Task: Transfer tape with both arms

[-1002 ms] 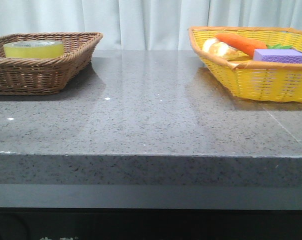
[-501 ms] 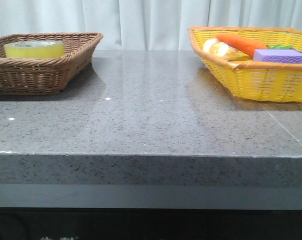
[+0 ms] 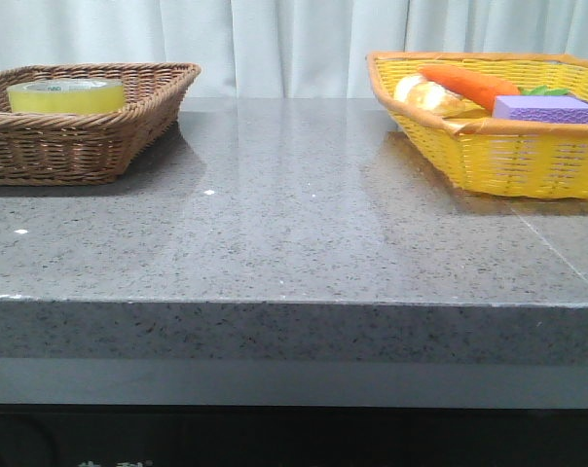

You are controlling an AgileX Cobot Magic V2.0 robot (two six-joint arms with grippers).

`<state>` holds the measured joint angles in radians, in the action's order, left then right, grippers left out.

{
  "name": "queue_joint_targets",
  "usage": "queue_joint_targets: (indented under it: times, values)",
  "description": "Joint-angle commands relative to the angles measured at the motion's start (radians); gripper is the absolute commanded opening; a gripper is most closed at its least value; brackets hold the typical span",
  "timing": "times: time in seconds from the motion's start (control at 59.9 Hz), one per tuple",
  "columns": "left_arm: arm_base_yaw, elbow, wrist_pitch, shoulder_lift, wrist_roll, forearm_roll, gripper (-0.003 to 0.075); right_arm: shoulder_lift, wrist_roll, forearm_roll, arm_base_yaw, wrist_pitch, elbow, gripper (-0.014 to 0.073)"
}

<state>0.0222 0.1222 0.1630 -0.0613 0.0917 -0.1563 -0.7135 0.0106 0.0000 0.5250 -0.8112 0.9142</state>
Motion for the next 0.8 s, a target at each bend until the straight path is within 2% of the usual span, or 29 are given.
queue_joint_targets:
  times: [0.0, 0.134, 0.217, 0.301, 0.785]
  values:
    - [0.0, -0.026, -0.155, 0.012, -0.016, 0.012, -0.002, 0.002, -0.001, -0.006, -0.007, 0.062, 0.025, -0.0068]
    - [0.0, -0.097, -0.229, 0.068, -0.025, 0.031, -0.002, 0.002, -0.001, -0.006, -0.007, 0.062, 0.025, -0.0068]
    - [0.0, -0.136, -0.282, 0.087, -0.081, 0.052, -0.002, 0.002, -0.001, -0.006, -0.007, 0.062, 0.025, -0.0068]
    - [0.0, -0.131, -0.248, 0.087, -0.136, 0.1, -0.002, 0.002, -0.001, -0.006, -0.007, 0.059, 0.025, -0.0068]
    - [0.038, -0.134, -0.235, 0.087, -0.135, 0.12, -0.002, 0.002, -0.001, -0.006, -0.007, 0.058, 0.025, -0.0068]
